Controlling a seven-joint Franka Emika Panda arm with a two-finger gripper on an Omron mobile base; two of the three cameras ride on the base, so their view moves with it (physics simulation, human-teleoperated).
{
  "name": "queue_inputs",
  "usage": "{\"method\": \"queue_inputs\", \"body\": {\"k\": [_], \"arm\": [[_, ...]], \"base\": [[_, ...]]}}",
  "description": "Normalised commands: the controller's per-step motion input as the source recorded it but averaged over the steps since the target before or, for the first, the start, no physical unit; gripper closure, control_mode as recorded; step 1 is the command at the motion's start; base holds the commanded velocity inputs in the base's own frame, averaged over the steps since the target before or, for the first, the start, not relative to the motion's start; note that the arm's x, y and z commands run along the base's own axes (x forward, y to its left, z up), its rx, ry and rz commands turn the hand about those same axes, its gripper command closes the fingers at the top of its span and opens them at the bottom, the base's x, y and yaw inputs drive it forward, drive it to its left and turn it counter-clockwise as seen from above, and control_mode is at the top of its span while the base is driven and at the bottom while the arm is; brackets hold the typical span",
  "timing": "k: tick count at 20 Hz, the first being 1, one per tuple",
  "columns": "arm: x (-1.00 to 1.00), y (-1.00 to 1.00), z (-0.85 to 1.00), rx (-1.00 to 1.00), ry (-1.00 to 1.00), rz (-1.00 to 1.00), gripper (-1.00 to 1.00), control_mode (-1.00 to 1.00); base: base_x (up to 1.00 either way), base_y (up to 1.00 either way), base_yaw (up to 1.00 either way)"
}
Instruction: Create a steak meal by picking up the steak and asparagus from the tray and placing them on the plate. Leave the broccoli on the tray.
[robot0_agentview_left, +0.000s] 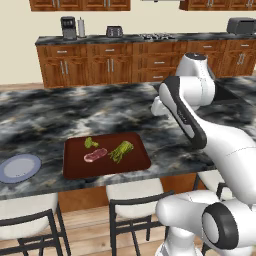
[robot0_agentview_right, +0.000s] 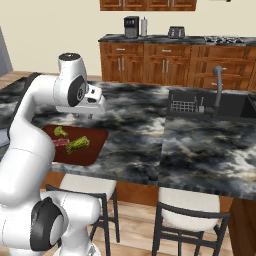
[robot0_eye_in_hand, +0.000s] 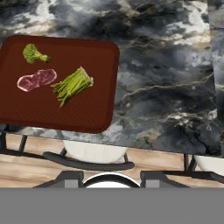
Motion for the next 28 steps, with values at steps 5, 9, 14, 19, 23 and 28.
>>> {"method": "queue_inputs", "body": {"k": [5, 9, 14, 19, 23, 28], "arm": [[-0.17, 0.0, 0.0, 0.0, 0.0, 0.0, -1.0, -1.0], [-0.39, 0.02, -0.06, 0.0, 0.0, 0.0, -1.0, -1.0], [-0.13, 0.38, -0.2, 0.0, -0.06, 0.02, -1.0, -1.0], [0.16, 0.6, -0.1, -0.02, 0.0, 0.15, -1.0, -1.0], [0.35, 0.73, -0.2, -0.05, 0.0, 0.16, -1.0, -1.0], [0.39, 0.33, -0.47, -0.06, 0.05, 0.03, -1.0, -1.0]], "base": [[0.0, 0.0, 0.0], [0.0, 0.0, 0.0], [0.0, 0.0, 0.0], [0.0, 0.0, 0.0], [0.0, 0.0, 0.0], [0.0, 0.0, 0.0]]}}
